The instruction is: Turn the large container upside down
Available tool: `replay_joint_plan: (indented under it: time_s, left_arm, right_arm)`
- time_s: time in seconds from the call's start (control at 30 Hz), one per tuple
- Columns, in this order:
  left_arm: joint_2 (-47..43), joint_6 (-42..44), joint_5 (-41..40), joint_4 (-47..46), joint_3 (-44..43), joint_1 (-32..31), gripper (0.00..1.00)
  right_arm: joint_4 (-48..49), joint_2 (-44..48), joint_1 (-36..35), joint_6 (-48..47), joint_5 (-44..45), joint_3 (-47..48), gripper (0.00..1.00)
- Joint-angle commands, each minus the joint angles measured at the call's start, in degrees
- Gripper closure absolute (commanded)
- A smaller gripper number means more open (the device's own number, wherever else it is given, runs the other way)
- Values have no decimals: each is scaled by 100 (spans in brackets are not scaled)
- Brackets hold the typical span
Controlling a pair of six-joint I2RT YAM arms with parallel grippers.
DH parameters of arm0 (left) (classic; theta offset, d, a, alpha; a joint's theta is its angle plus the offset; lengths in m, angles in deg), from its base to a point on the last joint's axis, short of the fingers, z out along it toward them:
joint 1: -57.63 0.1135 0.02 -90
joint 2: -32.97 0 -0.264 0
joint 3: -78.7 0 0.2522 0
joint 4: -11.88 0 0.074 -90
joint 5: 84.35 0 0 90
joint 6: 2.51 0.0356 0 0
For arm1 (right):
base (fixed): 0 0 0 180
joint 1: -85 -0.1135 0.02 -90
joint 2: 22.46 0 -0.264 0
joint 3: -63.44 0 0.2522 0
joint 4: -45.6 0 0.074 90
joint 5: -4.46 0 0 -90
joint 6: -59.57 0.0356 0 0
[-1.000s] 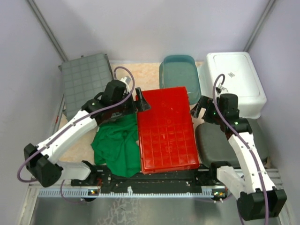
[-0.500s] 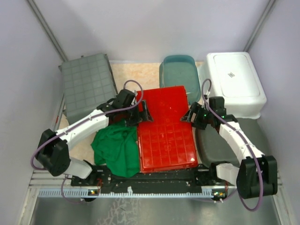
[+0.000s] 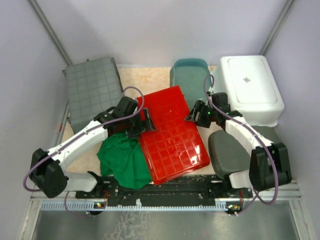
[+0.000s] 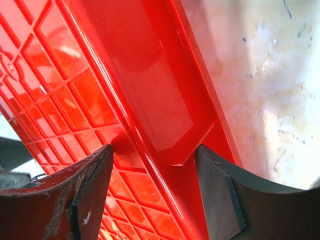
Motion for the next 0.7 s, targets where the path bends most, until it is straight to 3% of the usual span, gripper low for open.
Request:
replay_joint_plan:
  time_s: [0.0, 0.5, 0.67]
  left_arm:
    - [-358, -291, 346, -374, -55, -107, 2]
    - [-403, 1, -739, 531, -119, -94, 0]
    - [-286, 302, -650, 388, -481, -81, 0]
  right_arm:
    - [525, -491, -265, 203, -538, 677, 35]
    - [56, -2416, -651, 44, -48, 2281, 32]
    - [-490, -2326, -654, -264, 558, 2789, 26]
